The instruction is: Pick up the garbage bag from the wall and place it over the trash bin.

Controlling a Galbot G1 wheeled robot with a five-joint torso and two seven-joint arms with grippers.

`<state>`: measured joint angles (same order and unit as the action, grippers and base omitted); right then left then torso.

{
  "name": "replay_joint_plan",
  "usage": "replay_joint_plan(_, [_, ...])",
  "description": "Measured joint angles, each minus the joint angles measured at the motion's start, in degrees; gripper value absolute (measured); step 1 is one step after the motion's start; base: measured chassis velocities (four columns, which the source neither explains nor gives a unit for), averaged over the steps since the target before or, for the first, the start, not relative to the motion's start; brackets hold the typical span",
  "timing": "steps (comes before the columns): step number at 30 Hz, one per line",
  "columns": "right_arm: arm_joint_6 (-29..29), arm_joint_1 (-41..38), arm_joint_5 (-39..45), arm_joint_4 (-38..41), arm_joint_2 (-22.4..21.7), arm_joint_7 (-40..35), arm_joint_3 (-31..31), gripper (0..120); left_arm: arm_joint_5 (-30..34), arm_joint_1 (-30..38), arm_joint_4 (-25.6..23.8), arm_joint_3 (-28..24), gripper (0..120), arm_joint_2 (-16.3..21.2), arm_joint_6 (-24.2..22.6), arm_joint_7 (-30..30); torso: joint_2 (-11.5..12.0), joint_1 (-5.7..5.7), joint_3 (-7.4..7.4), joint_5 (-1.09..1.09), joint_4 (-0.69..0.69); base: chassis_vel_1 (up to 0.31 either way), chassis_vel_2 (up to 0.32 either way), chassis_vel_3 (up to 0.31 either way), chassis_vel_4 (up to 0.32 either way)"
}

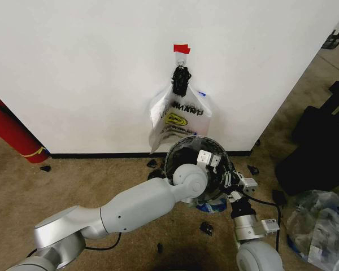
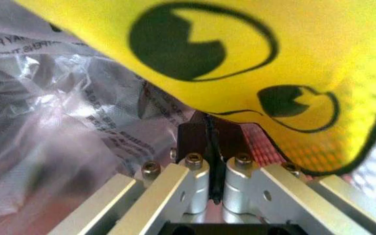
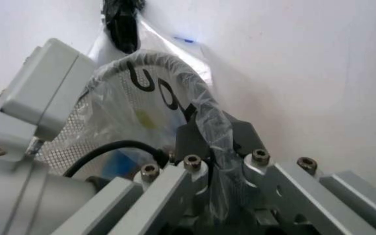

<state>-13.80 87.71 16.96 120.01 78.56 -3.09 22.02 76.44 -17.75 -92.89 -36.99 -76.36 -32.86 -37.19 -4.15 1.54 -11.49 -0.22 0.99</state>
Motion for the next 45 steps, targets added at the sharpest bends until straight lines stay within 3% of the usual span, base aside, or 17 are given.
replay_joint_plan(8, [0.0, 0.3, 0.0, 0.0, 0.1, 0.1, -0.1, 1, -3.5, 0.3, 2.7, 0.0, 0, -1.2, 2.5, 1.0, 0.0, 0.00, 0.00, 0.00, 0.00, 0.000, 0.000, 0.000, 0.000])
replay_joint_plan(12, [0.0, 0.3, 0.1, 0.0, 0.1, 0.1, 0.1, 1, -2.8, 0.4, 1.4, 0.0, 0, -0.5, 2.8, 1.0, 0.0, 0.00, 0.00, 0.00, 0.00, 0.000, 0.000, 0.000, 0.000])
replay_joint_plan(16, [0.5, 0.0, 1.1, -0.1, -0.2, -0.2, 0.2, 1, -0.8, -0.9, -3.8, -0.7, 0, 2.3, 1.5, 0.8, 0.0, 0.00, 0.00, -0.01, -0.01, 0.000, 0.000, 0.000, 0.000])
replay_joint_plan(38, [5.9, -3.5, 13.5, -2.7, -0.7, -4.3, -0.3, 1, 3.2, 0.5, -17.7, 3.0, 0, 12.4, -1.0, 1.3, 0.0, 0.00, 0.00, -0.02, 0.00, 0.000, 0.000, 0.000, 0.000])
replay_joint_plan(45, [7.6, -4.1, 17.9, -3.3, -0.7, -5.5, -0.5, 1, 2.4, -1.1, -22.2, 7.6, 19, 17.0, 0.6, 1.6, 0.0, 0.00, 0.00, -0.01, 0.01, 0.000, 0.000, 0.000, 0.000])
